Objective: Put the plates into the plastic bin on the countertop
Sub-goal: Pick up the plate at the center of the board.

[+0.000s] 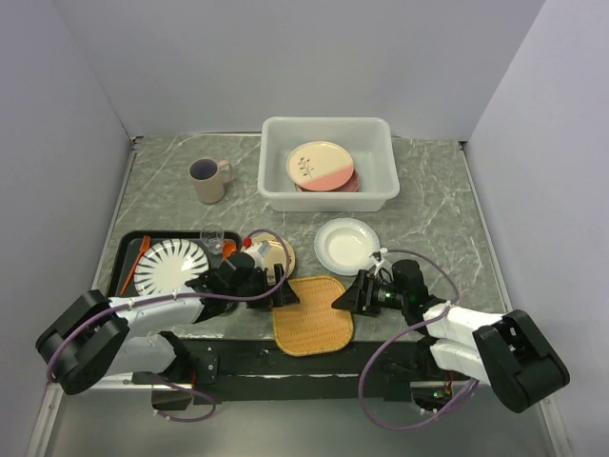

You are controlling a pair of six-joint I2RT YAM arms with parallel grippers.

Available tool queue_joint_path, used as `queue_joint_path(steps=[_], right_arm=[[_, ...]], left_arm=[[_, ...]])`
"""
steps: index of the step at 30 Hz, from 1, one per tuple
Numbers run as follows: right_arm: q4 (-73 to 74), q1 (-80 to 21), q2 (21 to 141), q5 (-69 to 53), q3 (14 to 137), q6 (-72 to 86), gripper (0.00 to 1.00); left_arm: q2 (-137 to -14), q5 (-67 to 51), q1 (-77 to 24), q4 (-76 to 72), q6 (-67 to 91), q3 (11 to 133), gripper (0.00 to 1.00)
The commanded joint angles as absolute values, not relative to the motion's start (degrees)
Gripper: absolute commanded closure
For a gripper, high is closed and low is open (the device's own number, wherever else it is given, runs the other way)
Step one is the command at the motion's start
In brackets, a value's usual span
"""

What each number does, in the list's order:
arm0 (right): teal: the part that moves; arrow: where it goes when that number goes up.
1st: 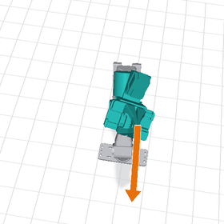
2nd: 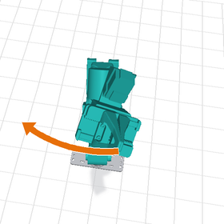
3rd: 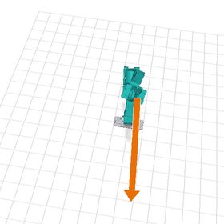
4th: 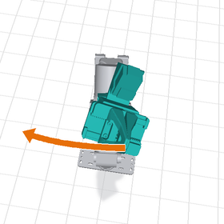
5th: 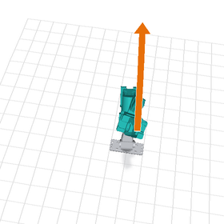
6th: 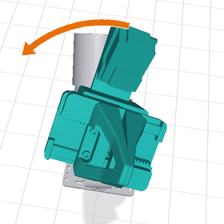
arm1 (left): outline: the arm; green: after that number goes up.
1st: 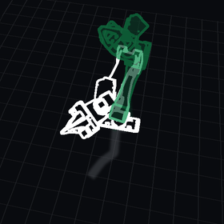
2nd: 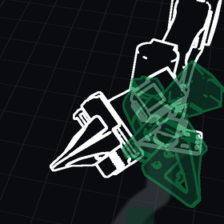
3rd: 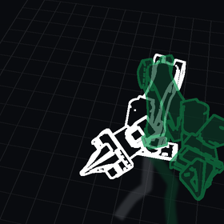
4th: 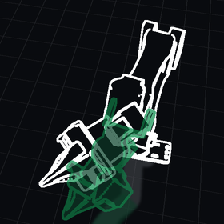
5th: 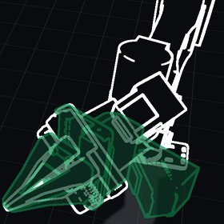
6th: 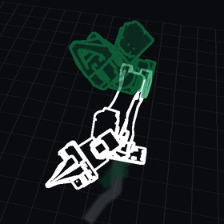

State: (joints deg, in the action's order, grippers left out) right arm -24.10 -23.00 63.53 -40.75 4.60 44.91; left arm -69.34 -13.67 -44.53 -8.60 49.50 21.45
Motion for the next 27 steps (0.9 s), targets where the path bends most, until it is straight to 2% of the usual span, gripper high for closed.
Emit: queue_joint_path(steps=[1, 7, 16, 19, 22, 23, 25, 27], right_arm=[[-28.0, -26.1, 66.4, -39.3, 2.0, 47.4, 0.3], [-35.0, -29.3, 71.3, -38.9, 1.6, 50.4, 0.35], [-40.2, -31.6, 76.4, -39.0, 2.4, 52.5, 0.49], [-40.0, -31.6, 75.9, -38.8, 2.4, 52.6, 0.6], [-38.8, -31.6, 75.2, -38.5, 2.6, 52.3, 0.9], [-38.6, -31.6, 74.9, -38.4, 2.7, 52.1, 0.95], [-37.6, -31.6, 74.4, -38.2, 2.8, 51.7, 1.0], [-36.5, -31.6, 73.5, -37.9, 3.0, 51.4, 1.0]], left_arm=[[-71.3, -13.2, -46.1, -10.9, 50.6, 22.8, 0.01], [-73.6, -12.7, -47.6, -11.7, 51.0, 23.9, 0.01], [-74.0, -11.2, -48.7, -10.6, 51.1, 24.6, 0.01], [-74.0, -10.9, -48.8, -10.3, 51.0, 24.7, 0.01], [-74.4, -10.7, -48.8, -10.4, 50.8, 24.9, 0.01], [-74.5, -10.7, -48.8, -10.5, 50.8, 25.0, 0.01], [-74.7, -10.9, -48.9, -10.5, 50.9, 25.0, 0.01], [-74.8, -10.7, -49.0, -10.5, 50.9, 25.0, 0.01]])
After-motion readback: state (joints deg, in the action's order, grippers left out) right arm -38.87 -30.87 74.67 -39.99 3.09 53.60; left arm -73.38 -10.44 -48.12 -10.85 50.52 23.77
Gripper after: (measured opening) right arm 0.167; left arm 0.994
